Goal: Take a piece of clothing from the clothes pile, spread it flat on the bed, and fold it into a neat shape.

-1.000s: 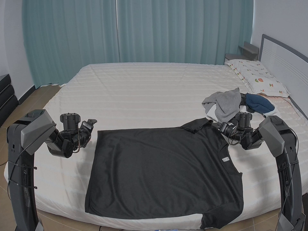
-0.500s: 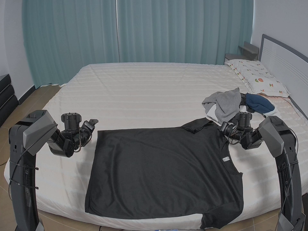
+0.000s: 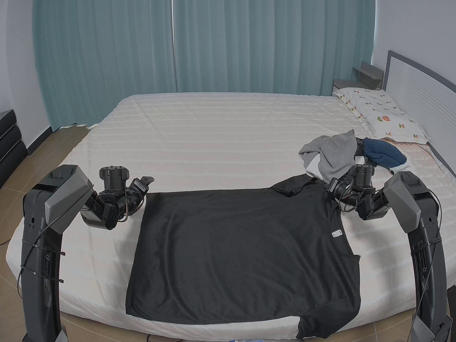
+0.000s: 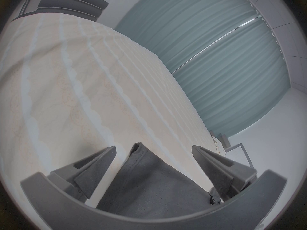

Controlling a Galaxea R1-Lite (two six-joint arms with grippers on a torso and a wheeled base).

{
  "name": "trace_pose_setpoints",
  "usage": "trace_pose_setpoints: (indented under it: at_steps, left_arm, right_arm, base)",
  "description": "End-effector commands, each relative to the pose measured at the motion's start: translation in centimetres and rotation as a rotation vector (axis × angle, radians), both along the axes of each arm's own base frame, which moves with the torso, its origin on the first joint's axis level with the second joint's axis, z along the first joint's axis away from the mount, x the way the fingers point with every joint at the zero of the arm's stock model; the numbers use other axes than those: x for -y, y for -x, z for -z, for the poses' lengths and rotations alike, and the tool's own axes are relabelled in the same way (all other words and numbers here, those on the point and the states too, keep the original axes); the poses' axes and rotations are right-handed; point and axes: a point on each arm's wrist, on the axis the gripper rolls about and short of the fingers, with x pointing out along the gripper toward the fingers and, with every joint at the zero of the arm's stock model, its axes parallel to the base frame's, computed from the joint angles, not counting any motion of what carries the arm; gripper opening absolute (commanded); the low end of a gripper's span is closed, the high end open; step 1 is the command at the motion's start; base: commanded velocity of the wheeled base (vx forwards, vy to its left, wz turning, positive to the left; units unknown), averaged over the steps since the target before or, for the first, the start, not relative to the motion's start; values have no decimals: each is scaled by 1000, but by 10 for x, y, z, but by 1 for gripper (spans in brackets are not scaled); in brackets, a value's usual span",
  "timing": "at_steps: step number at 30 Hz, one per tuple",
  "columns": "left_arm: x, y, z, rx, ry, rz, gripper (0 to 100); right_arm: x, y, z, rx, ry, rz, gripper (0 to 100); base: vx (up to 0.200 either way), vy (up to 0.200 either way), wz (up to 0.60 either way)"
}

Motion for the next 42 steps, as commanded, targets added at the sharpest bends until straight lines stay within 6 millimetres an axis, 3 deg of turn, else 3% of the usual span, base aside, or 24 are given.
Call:
trace_pose_setpoints:
  at_steps: [1,6,7,16,24,35,42]
  left_arm:
    - [6,-7,6,8,0,15,100]
    - [12,-13,12,-13,-7,27,100]
    - [11,-15,12,-24,-13,28,0]
    - [11,-25,12,-39,-22,14,0]
    - [6,-28,9,10,-45,-54,0]
    - [4,-29,11,18,-60,-92,0]
    - [5,-30,10,45,-55,-93,0]
  right_arm:
    - [-2,0,1,-2,0,-4,0]
    - [-1,0,2,-3,2,4,0]
    - [-1,0,4,-5,2,4,0]
    - [-5,0,5,0,4,4,0]
    - [-5,-6,-3,75,18,44,0]
    - [-5,-10,10,70,27,69,0]
    - [-6,-16,4,110,32,88,0]
  base:
    - [0,0,0]
    - [0,0,0]
    - [0,0,0]
    - [0,0,0]
    - [0,0,0]
    - [0,0,0]
    - [0,0,0]
